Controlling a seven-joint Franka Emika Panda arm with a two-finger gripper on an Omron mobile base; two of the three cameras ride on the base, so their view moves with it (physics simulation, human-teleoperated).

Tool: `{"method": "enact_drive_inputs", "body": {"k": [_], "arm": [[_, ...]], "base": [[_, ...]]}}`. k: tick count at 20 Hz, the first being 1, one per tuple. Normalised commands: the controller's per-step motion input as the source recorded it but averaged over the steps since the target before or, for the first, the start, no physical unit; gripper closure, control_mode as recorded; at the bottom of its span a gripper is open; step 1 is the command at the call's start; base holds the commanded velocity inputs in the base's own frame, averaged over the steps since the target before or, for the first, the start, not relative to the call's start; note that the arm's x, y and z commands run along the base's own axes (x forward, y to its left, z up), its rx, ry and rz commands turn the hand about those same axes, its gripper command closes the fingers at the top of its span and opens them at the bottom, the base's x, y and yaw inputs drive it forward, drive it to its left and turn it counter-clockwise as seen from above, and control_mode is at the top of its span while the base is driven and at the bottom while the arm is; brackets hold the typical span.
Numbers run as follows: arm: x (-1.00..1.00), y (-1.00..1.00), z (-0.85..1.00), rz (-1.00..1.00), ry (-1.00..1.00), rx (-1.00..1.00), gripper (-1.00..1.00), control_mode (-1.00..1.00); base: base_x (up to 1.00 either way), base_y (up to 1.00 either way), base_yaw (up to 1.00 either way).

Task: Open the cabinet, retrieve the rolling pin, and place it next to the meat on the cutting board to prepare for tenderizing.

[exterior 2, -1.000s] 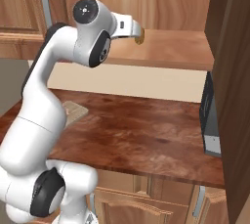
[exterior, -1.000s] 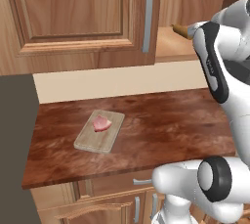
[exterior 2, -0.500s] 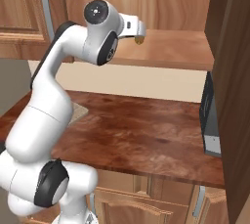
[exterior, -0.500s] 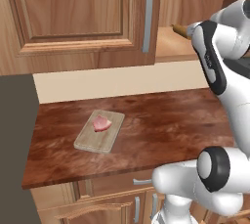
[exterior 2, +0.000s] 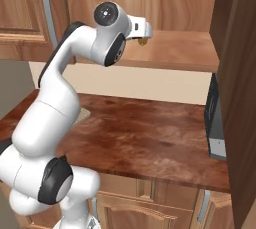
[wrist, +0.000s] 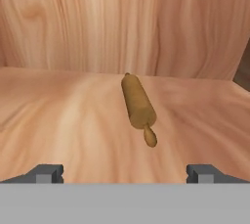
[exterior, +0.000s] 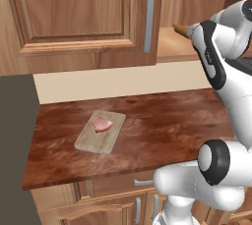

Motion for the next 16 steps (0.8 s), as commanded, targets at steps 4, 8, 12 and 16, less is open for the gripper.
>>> {"method": "enact_drive_inputs", "body": {"k": [4, 8, 12, 16], "arm": [[0.21, -0.06, -0.07, 0.01, 0.00, 0.00, -1.00, -1.00], [0.22, -0.05, -0.07, 0.01, 0.00, 0.00, -1.00, -1.00], [0.23, -0.03, -0.08, 0.01, 0.00, 0.00, -1.00, -1.00], [0.26, -0.03, -0.06, 0.01, 0.00, 0.01, -1.00, -1.00]], "base": [[0.00, 0.00, 0.00], [0.00, 0.00, 0.00], [0.00, 0.00, 0.00], [0.00, 0.00, 0.00]]}}
